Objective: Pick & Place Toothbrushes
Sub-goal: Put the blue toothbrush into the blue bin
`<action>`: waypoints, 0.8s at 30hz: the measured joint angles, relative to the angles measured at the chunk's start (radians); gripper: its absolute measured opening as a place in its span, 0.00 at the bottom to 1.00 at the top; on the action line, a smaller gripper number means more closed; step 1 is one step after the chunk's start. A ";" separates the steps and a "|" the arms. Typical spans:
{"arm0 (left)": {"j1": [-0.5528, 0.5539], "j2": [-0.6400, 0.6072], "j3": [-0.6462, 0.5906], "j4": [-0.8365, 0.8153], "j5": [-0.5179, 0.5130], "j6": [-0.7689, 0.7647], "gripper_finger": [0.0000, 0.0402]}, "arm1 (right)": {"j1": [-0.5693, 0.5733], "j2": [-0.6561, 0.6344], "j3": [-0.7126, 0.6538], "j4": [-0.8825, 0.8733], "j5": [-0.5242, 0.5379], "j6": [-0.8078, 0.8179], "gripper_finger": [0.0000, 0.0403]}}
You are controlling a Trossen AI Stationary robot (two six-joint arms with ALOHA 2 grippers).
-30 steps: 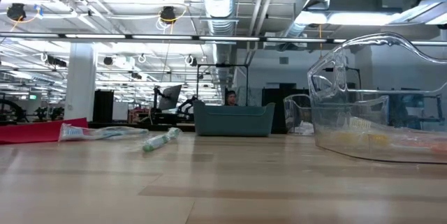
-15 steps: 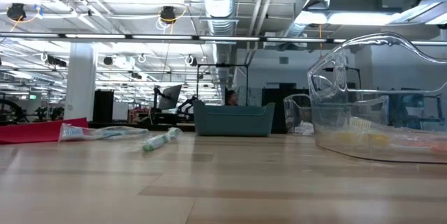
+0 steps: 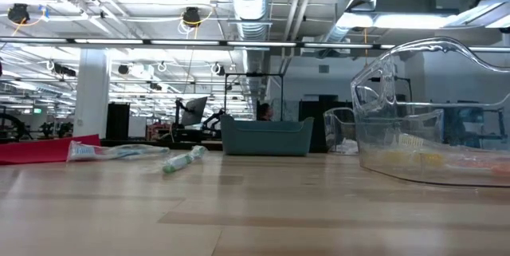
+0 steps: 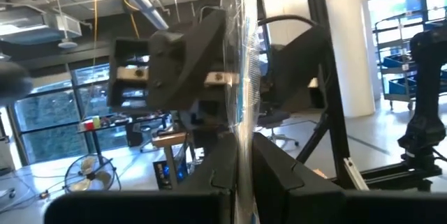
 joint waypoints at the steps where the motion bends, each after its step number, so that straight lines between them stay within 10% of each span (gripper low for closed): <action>1: 0.001 0.000 0.000 0.003 0.000 0.000 0.04 | -0.002 0.000 0.000 -0.002 0.000 0.000 0.68; 14: 0.007 0.000 0.000 0.013 0.001 0.000 0.04 | -0.003 0.000 -0.001 -0.010 0.097 0.000 0.64; 24: 0.007 0.000 0.000 0.011 0.002 0.000 0.04 | -0.003 0.000 -0.001 -0.032 0.097 0.000 0.31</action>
